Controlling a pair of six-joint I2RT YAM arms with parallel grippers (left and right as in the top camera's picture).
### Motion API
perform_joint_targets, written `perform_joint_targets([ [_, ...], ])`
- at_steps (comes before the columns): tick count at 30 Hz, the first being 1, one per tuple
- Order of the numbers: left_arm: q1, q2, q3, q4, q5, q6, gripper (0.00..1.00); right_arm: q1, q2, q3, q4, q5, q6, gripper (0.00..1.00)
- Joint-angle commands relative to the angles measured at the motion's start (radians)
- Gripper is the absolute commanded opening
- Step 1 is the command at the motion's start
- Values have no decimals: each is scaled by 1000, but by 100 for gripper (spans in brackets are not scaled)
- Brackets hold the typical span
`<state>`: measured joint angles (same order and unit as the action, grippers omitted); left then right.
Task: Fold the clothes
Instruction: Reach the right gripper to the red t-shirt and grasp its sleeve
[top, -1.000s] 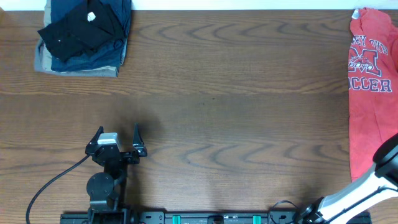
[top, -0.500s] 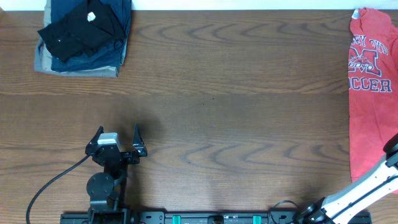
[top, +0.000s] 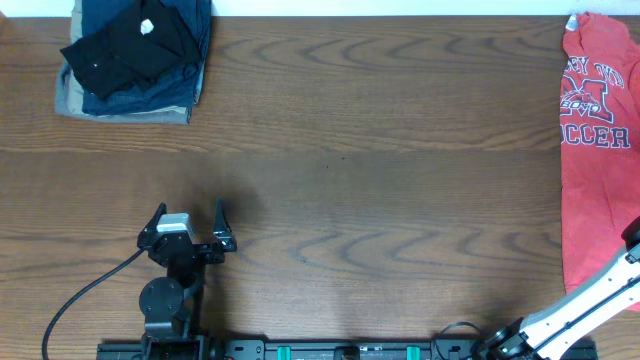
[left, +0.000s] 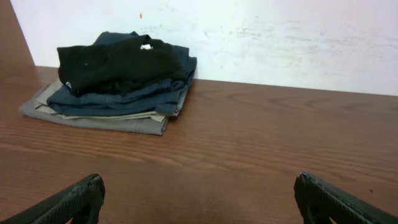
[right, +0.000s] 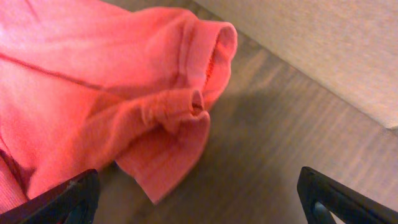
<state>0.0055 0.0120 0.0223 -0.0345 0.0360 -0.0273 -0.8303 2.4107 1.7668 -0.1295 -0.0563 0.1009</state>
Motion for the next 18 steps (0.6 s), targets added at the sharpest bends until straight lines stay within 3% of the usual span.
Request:
perform_joint_targets([
  [1, 5, -2, -18, -36, -29, -8, 98, 4, 46, 20, 27, -41, 83, 98],
  [7, 5, -2, -18, -36, -29, -8, 98, 14, 86, 20, 68, -76, 85, 83],
  [9, 5, -2, -18, -36, -29, -8, 98, 17, 93, 20, 71, -79, 86, 67],
  [10, 5, -2, -18, -36, -29, -8, 98, 19, 93, 20, 69, -79, 85, 52],
  [14, 5, -2, -18, -36, -29, -8, 98, 24, 93, 20, 66, -79, 86, 38],
  [18, 5, -2, -18, -36, -29, -8, 98, 26, 89, 20, 42, -80, 86, 2],
])
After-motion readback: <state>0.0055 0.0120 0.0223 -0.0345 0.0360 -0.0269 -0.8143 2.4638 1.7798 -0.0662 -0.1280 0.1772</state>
